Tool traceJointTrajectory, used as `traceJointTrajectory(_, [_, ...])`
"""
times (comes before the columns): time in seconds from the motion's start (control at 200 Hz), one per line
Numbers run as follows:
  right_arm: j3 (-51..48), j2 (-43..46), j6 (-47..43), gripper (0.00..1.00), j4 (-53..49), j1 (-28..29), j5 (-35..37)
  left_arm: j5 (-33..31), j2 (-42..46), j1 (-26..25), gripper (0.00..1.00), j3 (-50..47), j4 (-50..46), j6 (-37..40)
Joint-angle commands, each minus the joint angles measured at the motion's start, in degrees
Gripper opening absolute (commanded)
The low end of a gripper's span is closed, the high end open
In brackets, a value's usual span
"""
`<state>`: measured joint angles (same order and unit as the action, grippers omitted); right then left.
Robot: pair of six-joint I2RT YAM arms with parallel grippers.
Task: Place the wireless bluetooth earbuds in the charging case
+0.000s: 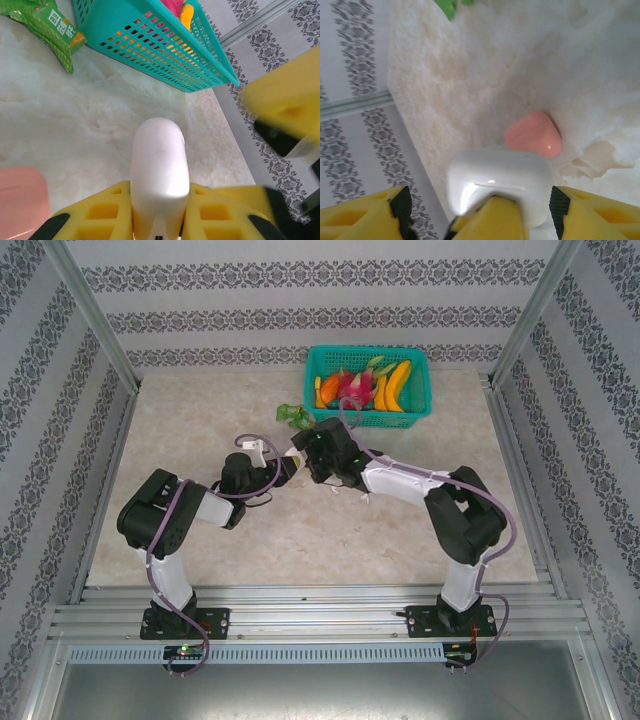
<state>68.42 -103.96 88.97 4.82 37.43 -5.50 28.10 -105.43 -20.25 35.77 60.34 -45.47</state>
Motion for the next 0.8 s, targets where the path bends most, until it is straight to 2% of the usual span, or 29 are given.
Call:
traceJointTrajectory(0.0, [-2.6,5.0,-5.1,0.75,1.7,-2.5,-0.9,2.5,2.9,0.3,0.00,1.2,-2.3,1.1])
traceJointTrajectory(0.155, [-7.8,9.1,-15.5,0.76,2.1,-5.9,-3.9,8.6,6.6,1.2,0.00,2.0,-8.5,3.9])
traceJointTrajectory(0.345, [-17.2,15.5,-36.8,0.75,9.1,-9.1,-9.7,18.0,11.6,3.3,0.00,4.1,-15.8,6.0])
traceJointTrajectory(0.485, [-21.8,19.2,-49.0,0.74,14.1,-9.7,-17.3,23.4,14.2,3.5,0.00,6.4,-21.7,7.9])
traceJointTrajectory(0.605, [-22.1,19.7,-52.9,0.73,14.8,-9.7,-21.8,26.1,15.3,3.5,0.00,7.9,-25.3,8.8])
traceJointTrajectory(0.794, [-20.1,17.5,-53.1,0.72,17.6,-9.2,-26.0,28.1,16.5,3.4,0.00,9.6,-29.1,10.1])
